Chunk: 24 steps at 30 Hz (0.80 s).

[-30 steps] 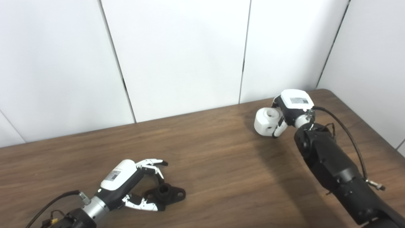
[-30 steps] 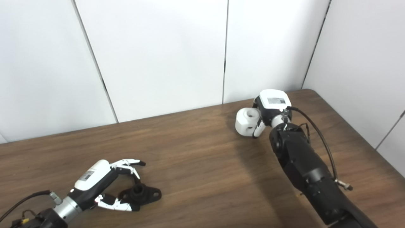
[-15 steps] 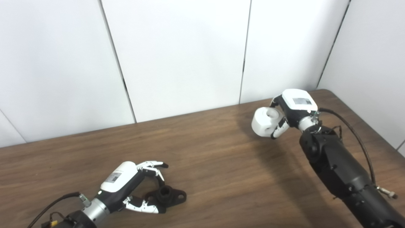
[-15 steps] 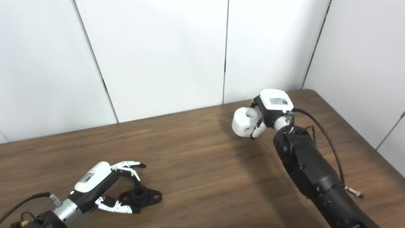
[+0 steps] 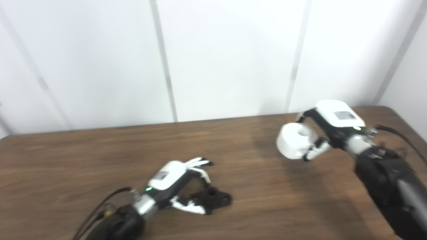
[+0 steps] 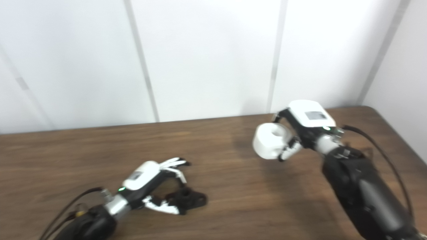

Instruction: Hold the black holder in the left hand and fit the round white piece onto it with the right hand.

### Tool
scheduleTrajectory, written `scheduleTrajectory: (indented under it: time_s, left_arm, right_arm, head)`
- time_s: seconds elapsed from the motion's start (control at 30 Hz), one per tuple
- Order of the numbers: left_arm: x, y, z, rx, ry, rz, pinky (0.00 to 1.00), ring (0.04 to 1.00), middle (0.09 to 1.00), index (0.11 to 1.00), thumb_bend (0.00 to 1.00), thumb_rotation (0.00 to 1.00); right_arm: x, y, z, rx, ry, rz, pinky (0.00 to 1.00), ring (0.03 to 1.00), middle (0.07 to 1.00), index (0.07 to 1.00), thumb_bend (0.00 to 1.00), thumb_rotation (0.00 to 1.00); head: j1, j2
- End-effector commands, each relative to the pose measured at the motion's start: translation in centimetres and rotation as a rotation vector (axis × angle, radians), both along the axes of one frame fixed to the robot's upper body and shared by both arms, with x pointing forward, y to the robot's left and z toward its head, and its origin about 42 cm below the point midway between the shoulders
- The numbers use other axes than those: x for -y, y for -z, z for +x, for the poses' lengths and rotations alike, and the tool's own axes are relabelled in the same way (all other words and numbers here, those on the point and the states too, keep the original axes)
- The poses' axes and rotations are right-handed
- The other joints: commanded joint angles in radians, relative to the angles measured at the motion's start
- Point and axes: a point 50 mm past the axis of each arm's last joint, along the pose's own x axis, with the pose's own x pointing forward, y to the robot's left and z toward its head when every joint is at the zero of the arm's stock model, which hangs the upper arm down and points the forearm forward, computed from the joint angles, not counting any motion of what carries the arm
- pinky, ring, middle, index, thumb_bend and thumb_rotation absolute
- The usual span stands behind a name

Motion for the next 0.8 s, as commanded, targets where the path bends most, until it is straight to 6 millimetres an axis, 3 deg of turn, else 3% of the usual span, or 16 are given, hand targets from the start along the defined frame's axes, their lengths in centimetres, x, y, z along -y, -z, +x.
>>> scheduleTrajectory:
  time_s: [0.0,0.17,0.37,0.77]
  left_arm:
    - [0.3,4.0,-1.4,-0.126,-0.006,0.187,0.82,0.942,0.893,0.488,0.52,0.06]
    - [0.9,4.0,-1.0,-0.104,-0.009,0.228,0.82,0.938,0.891,0.488,0.52,0.07]
    - [1.4,3.7,-0.4,-0.112,-0.009,0.269,0.82,0.945,0.895,0.488,0.52,0.07]
    - [2.2,3.4,-0.4,-0.122,-0.007,0.300,0.82,0.952,0.905,0.488,0.52,0.07]
  right_arm:
    - [-1.0,-3.5,0.0,0.124,-0.085,0.007,0.79,0.815,0.745,0.483,0.52,0.13]
    - [-2.8,-4.4,-0.1,0.147,-0.163,0.019,0.82,0.821,0.748,0.484,0.52,0.14]
    - [-5.2,-5.0,0.2,0.151,-0.274,0.041,0.78,0.817,0.753,0.483,0.52,0.14]
    - [-9.7,-3.2,0.2,0.112,-0.428,0.078,0.74,0.801,0.741,0.481,0.52,0.14]
  head:
    - [0.012,0.010]
    - [0.029,0.025]
    - [0.041,0.039]
    - [0.055,0.060]
